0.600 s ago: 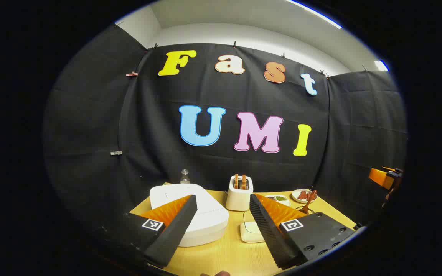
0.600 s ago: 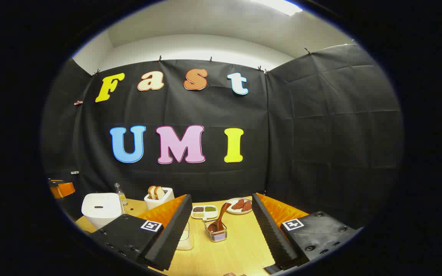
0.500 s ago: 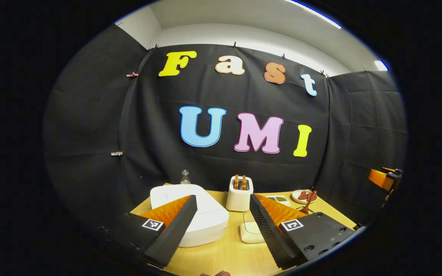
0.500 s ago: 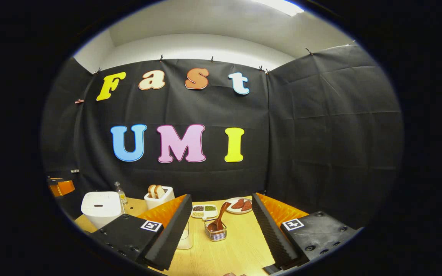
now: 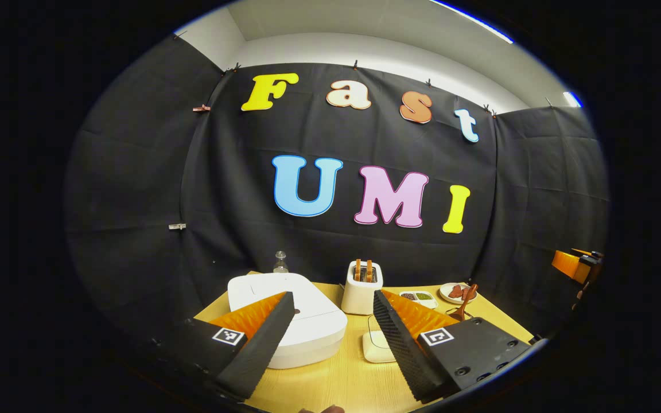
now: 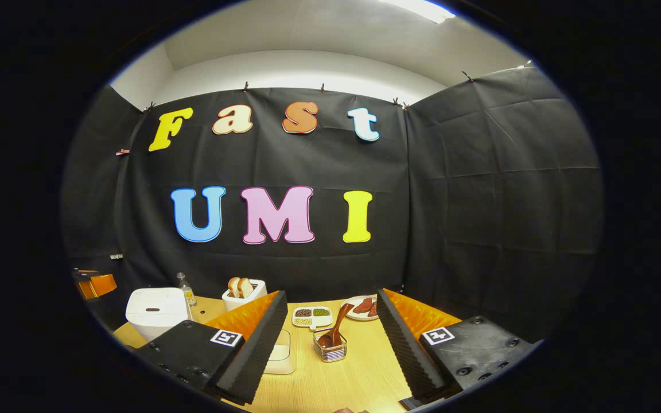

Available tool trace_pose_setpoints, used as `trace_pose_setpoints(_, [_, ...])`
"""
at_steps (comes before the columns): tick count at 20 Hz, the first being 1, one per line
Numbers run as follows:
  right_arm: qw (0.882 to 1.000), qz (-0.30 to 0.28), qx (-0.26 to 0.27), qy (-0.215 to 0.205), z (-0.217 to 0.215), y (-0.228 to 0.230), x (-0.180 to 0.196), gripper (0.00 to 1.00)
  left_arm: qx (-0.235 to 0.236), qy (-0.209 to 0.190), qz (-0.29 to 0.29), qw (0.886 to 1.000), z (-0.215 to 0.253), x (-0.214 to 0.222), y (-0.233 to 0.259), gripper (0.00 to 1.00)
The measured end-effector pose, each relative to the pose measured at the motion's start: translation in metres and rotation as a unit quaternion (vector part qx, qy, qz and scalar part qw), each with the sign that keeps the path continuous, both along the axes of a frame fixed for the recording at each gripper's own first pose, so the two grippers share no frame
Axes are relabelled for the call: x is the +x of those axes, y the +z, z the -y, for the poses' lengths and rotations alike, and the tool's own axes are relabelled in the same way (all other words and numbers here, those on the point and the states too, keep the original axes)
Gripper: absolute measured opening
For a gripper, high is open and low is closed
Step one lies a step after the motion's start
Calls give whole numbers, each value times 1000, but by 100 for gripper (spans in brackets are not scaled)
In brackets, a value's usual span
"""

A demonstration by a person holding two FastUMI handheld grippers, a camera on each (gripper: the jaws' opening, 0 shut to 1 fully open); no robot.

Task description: Close the left gripper, press the button to open the rice cooker; take a wooden spoon from the chopstick holder with the right hand, scoop a spoonful of rice and pour it into the rice cooker, then put the wooden spoon back into the chopstick holder.

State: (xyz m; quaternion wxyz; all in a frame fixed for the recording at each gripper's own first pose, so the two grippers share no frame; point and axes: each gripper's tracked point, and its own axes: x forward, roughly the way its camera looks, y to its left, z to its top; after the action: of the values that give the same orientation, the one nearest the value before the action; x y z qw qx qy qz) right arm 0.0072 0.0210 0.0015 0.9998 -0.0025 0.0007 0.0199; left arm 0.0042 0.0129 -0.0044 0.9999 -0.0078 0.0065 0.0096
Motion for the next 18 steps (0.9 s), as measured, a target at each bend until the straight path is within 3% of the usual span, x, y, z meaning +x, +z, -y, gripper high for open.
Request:
trace_pose_setpoints(8, [999, -14, -21, 20, -19, -3, 6, 98, -8, 2, -23, 1000, -13, -1, -17, 95])
trace_pose_setpoints(18, [999, -21, -21, 39, -21, -8, 52, 98, 18, 14, -33, 999, -22, 38, 1, 90])
